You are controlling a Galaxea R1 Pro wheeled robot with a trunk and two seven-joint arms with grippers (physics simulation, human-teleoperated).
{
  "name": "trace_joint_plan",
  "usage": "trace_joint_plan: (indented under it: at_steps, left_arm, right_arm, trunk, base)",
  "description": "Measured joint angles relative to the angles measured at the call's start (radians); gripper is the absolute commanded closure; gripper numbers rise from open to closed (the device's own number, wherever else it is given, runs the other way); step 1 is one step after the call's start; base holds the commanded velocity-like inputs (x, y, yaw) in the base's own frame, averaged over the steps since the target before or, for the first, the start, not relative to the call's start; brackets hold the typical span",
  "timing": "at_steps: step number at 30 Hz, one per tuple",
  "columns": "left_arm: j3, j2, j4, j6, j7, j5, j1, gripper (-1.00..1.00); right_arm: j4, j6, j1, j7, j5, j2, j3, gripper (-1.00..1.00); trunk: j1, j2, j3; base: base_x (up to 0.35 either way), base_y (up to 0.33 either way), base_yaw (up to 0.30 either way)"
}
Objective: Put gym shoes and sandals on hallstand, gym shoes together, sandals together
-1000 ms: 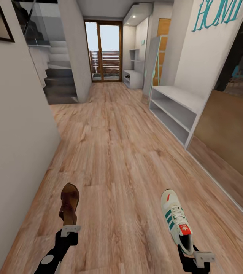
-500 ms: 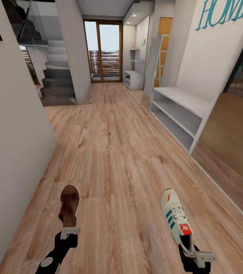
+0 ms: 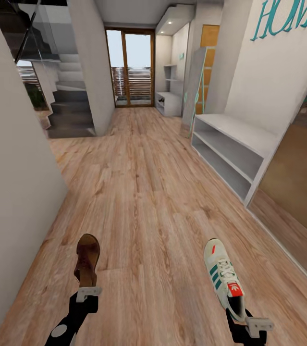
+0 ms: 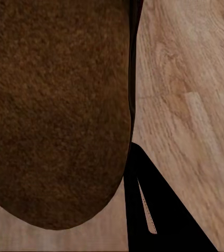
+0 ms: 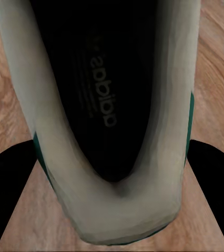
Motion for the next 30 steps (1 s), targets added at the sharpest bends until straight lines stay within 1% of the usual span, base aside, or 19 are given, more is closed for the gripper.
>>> trace_joint_plan:
  at_steps: [5,11,21,30]
  left_arm:
    - [0.000,-0.001,0.000,-0.001,0.000,0.000,0.000,1.00]
    - [0.000,-0.001,0.000,-0.001,0.000,0.001,0.000,1.00]
    - [0.000,-0.001,0.000,-0.001,0.000,0.001,0.001,1.00]
    - [0.000,-0.001,0.000,-0.002,0.000,0.001,0.002,1.00]
  right_arm:
    - [-0.002,0.000,0.000,0.000,0.001,0.007,0.002,1.00]
    - [-0.002,0.000,0.000,0.000,0.001,0.009,0.001,1.00]
    - [0.005,0.000,0.001,-0.002,0.001,0.004,0.000,1.00]
    - [0.043,0.001,0.006,0.001,0.004,0.000,0.002,1.00]
  trunk:
    - [0.000,0.000,0.000]
    - [0.000,0.000,0.000]
    - [0.000,0.000,0.000]
    - [0.000,0.000,0.000]
  base:
    - [0.338,0.000,0.000]
    - [0.338,0.000,0.000]
    - [0.338,0.000,0.000]
    - [0.338,0.000,0.000]
